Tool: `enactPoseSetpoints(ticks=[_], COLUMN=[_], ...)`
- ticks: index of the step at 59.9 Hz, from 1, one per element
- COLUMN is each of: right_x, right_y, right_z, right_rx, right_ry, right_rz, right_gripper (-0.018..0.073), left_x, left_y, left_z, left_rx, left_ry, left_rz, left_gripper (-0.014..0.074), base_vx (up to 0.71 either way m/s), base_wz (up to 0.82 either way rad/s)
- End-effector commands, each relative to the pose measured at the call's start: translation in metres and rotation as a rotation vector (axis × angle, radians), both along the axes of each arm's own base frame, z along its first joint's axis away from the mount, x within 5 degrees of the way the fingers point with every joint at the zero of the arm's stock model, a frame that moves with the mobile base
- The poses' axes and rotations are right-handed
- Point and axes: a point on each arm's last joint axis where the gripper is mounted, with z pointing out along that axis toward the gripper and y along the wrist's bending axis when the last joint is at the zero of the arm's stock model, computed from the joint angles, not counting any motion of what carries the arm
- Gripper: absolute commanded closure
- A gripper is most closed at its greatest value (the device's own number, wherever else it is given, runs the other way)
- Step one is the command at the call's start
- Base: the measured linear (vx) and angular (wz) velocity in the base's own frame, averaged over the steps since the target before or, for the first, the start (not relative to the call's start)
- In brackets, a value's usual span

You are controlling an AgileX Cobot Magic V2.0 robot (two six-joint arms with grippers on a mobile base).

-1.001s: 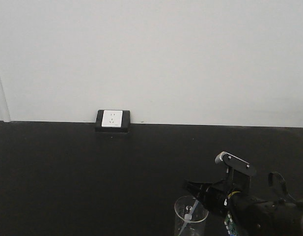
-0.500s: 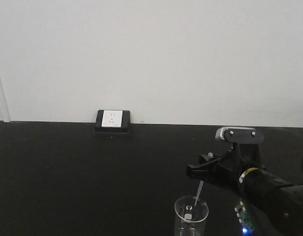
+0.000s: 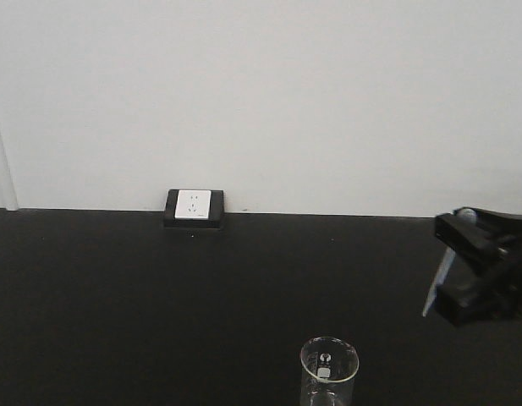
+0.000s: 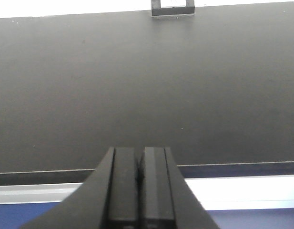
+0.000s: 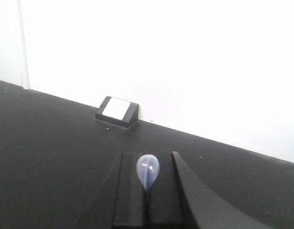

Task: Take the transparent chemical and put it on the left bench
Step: 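Lift the pipette up out of the beaker with the right gripper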

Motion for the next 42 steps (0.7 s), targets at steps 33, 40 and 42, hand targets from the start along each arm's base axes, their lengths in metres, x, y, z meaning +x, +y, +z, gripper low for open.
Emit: enactPoseSetpoints(ticks=[33, 40, 42], right_x=[-0.11, -0.114, -0.115], right_y=[-0.056, -0.056, -0.056], right_z=[-0.049, -0.05, -0.05], right_rx=[0.008, 0.012, 0.015], right_ry=[-0.045, -0.049, -0.046], right_rz=[-0.213, -0.211, -0.209], right_gripper=[0.0562, 0.0562, 0.0562], left_x=[-0.001, -0.001, -0.001], left_y=[0.0, 0.0, 0.0], left_z=[0.003, 0.003, 0.003], left_rx=[-0.014, -0.014, -0.014], left_ry=[-0.081, -0.081, -0.081], left_rz=[-0.001, -0.001, -0.001], left_gripper=[0.06, 0.06, 0.06], base_vx=[0.0, 0.0, 0.0], base_wz=[0.0, 0.0, 0.0])
